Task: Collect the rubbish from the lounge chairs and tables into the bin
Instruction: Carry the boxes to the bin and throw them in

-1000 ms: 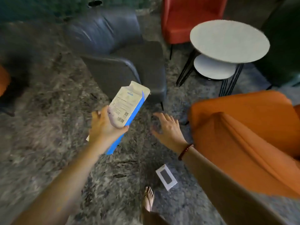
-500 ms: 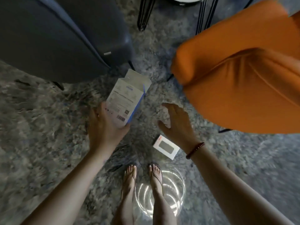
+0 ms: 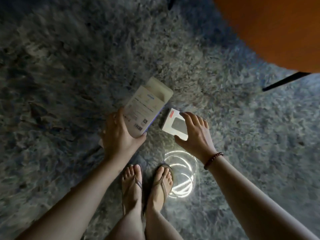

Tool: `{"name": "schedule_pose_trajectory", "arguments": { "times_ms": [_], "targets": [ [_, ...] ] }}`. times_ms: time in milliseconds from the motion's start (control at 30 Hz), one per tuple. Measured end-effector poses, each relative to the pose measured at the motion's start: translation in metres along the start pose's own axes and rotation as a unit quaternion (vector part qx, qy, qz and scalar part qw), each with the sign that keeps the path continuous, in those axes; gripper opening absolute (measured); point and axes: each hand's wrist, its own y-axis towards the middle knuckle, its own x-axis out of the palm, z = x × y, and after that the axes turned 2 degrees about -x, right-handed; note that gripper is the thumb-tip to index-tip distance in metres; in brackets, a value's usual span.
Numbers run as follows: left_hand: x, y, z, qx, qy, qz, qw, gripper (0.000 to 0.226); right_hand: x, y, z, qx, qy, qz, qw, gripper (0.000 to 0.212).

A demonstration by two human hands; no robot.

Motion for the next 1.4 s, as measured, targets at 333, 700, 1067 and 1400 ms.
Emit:
{"name": "schedule_pose_trajectory", "arguments": {
  "times_ms": [333, 700, 1067, 1400],
  "targets": [
    [0.127, 0.045, -0.047, 0.024, -0.002, -0.016, 1.000, 0.096, 0.119, 0.050, 0.088, -0.025, -0.094, -0.049, 0.994, 0.107],
    [0.037, 0.036, 0.004, 0.019, -0.015, -0.002, 1.000, 0.095, 0.018, 0.036, 0.035, -0.034, -0.091, -0.005, 0.995, 0.107],
    [-0.289, -0.004, 0.144, 0.018, -0.058, 0.125, 0.990, 0.089, -0.300, 0.013, -0.140, -0.103, -0.087, 0.071, 0.988, 0.116],
    [-0.545, -0.085, 0.183, 0.008, -0.086, 0.321, 0.943, 0.088, -0.499, -0.026, -0.311, -0.223, -0.069, 0.153, 0.960, 0.108]
  ]
}}
